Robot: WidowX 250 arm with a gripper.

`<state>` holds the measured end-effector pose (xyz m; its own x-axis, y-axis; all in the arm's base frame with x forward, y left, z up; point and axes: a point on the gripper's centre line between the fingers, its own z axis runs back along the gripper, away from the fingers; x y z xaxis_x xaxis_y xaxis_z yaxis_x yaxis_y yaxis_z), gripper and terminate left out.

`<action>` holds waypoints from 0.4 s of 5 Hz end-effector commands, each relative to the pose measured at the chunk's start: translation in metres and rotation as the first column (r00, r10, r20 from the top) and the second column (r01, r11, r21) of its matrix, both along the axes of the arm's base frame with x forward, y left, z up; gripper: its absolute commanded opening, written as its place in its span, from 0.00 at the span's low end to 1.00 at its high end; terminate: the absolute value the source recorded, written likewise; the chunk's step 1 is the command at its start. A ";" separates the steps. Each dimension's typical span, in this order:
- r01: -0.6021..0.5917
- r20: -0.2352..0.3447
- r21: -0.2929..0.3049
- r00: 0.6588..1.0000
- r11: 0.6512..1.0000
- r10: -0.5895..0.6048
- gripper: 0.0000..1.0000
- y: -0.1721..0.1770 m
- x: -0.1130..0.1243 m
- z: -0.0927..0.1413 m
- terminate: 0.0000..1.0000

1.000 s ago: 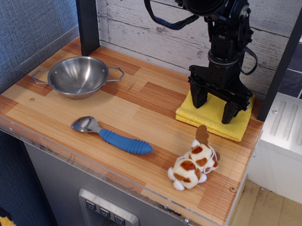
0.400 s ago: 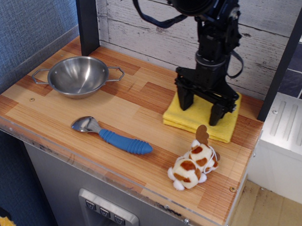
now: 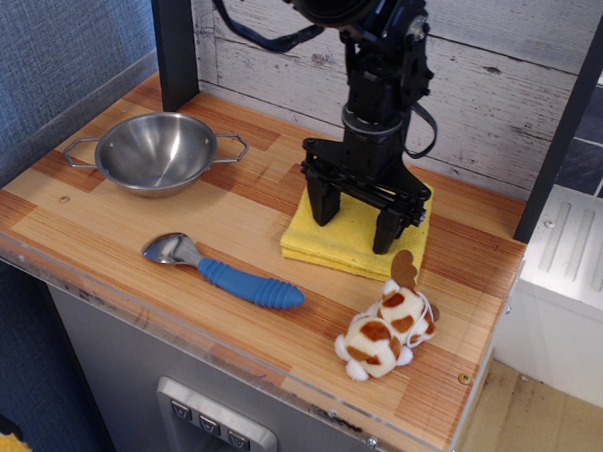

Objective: Place the yellow cloth touching the spatula

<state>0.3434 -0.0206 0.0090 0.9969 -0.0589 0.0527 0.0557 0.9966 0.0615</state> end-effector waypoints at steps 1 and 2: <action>-0.108 0.057 0.026 0.993 0.994 0.106 1.00 0.033 -0.008 0.021 0.00; -0.141 0.054 0.031 0.989 0.990 0.139 1.00 0.041 -0.014 0.022 0.00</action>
<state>0.3253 0.0174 0.0126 0.9960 0.0728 0.0513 -0.0775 0.9923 0.0970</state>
